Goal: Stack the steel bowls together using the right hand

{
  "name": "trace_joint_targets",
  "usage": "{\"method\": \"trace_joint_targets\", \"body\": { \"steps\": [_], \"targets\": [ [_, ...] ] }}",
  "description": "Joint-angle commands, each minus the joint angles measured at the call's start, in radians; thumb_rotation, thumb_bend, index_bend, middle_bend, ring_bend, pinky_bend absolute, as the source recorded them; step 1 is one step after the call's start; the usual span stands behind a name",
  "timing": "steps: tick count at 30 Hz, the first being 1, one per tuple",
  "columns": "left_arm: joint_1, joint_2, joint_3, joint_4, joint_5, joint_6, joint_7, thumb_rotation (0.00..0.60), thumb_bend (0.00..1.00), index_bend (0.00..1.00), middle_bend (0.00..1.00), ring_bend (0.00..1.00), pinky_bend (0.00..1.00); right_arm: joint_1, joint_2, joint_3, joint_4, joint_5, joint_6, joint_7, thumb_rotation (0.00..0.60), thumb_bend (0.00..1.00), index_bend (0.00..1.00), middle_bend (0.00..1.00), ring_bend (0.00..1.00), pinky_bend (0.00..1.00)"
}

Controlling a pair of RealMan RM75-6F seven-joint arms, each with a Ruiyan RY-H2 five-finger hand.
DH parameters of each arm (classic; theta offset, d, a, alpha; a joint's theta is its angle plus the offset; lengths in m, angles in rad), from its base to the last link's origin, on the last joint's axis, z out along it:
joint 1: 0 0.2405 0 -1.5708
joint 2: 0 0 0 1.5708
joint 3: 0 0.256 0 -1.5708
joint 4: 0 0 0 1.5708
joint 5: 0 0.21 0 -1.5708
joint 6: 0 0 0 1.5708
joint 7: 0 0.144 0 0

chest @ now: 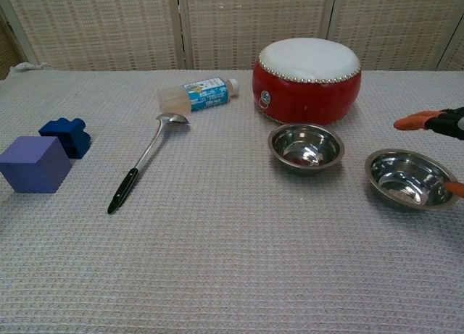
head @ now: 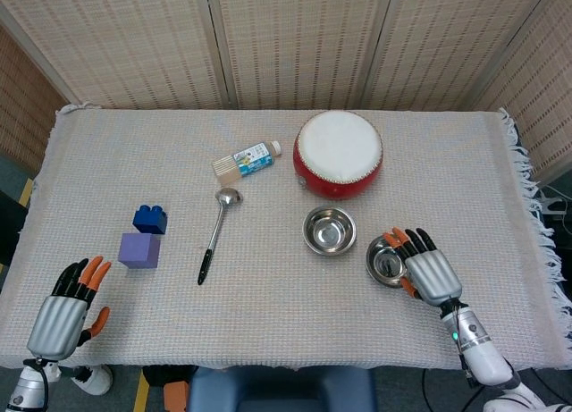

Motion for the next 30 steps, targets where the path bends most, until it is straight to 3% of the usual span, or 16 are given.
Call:
{"method": "trace_joint_targets", "body": {
  "steps": [1, 6, 15, 19, 25, 30],
  "targets": [
    [0.001, -0.002, 0.003, 0.001, 0.003, 0.000, 0.004, 0.600, 0.41, 0.00, 0.00, 0.00, 0.10, -0.034, -0.008, -0.043, 0.048, -0.036, 0.009, 0.030, 0.600, 0.32, 0.11, 0.00, 0.00, 0.00],
    [-0.002, 0.001, 0.003, 0.001, -0.004, -0.013, 0.007, 0.600, 0.42, 0.00, 0.00, 0.00, 0.10, -0.045, -0.070, -0.046, 0.137, -0.036, -0.003, 0.029, 0.600, 0.32, 0.21, 0.00, 0.00, 0.00],
    [0.004, 0.007, 0.003, -0.005, -0.002, -0.003, 0.016, 0.600, 0.45, 0.00, 0.00, 0.00, 0.10, -0.034, -0.205, -0.012, 0.288, -0.054, -0.001, 0.037, 0.600, 0.32, 0.54, 0.00, 0.00, 0.00],
    [0.007, 0.009, 0.003, -0.007, 0.000, 0.002, 0.015, 0.600, 0.45, 0.00, 0.00, 0.00, 0.10, -0.051, -0.231, 0.003, 0.309, -0.116, 0.097, 0.091, 0.600, 0.37, 0.66, 0.05, 0.00, 0.04],
    [0.003, 0.007, 0.005, -0.007, 0.005, -0.005, 0.007, 0.600, 0.45, 0.00, 0.00, 0.00, 0.10, -0.039, -0.221, 0.043, 0.257, -0.182, 0.179, 0.121, 0.600, 0.38, 0.67, 0.08, 0.00, 0.05],
    [0.000, 0.008, 0.005, -0.006, 0.003, -0.013, 0.000, 0.600, 0.45, 0.00, 0.00, 0.00, 0.10, 0.061, -0.255, 0.128, 0.214, -0.147, 0.076, 0.073, 0.600, 0.38, 0.66, 0.08, 0.00, 0.05]
  ]
}}
